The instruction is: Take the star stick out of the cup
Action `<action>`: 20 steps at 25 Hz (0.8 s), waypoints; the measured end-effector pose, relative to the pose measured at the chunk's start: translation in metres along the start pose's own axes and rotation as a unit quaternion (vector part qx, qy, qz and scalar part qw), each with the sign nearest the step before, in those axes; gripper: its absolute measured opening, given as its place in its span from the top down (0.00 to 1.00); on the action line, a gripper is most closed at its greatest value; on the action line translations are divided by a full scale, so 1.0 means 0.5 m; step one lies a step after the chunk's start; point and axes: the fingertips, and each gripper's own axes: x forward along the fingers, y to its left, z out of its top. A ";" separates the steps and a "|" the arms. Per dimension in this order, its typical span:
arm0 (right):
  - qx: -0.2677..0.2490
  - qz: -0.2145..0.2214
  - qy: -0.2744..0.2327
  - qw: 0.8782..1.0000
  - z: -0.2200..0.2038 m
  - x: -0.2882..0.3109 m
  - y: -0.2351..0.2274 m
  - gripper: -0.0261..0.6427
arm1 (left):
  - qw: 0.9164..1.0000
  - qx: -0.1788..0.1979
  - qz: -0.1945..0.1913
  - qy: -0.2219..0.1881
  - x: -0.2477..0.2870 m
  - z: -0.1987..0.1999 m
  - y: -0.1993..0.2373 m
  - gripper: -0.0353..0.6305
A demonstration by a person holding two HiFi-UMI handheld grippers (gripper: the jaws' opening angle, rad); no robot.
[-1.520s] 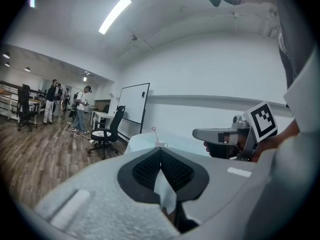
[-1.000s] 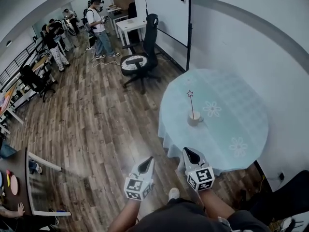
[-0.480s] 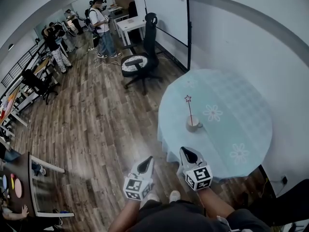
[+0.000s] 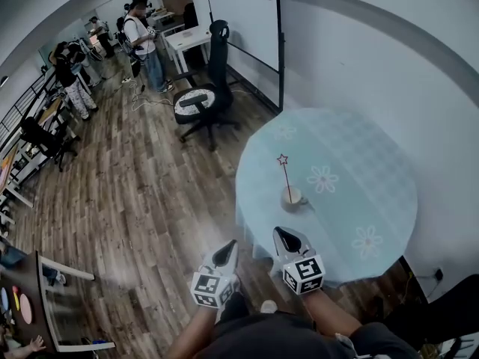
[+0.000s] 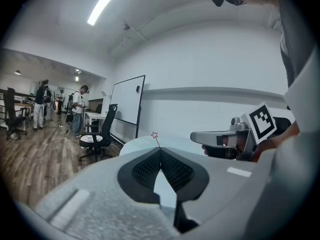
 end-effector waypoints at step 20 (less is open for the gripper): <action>-0.017 -0.083 0.033 0.996 0.043 0.284 -0.056 0.96 | 0.996 -0.003 -0.087 0.006 0.206 0.057 0.252 0.94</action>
